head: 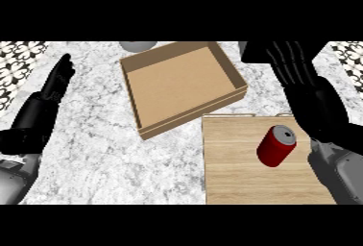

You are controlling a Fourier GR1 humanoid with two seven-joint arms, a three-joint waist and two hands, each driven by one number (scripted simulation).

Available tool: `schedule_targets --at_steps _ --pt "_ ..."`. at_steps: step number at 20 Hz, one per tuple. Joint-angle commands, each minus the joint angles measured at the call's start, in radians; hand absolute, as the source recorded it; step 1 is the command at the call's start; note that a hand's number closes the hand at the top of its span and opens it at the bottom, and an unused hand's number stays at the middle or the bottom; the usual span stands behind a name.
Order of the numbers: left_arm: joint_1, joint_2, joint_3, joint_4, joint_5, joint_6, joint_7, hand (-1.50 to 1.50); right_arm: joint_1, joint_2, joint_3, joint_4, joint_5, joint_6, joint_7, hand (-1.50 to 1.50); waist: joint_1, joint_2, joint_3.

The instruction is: Pick the can from the tray and place it in the cardboard box

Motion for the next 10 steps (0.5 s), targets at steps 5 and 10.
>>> schedule_targets --at_steps 5,10 --pt "0.136 0.082 0.095 0.17 -0.057 0.074 0.06 0.0 0.158 -0.081 -0.05 0.143 -0.232 0.159 0.22 -1.5 -0.02 0.033 -0.007" --pt "0.211 0.043 0.08 0.235 -0.044 0.08 0.05 0.0 0.206 -0.345 0.142 0.179 0.243 0.254 0.081 -1.5 -0.021 0.032 -0.009"
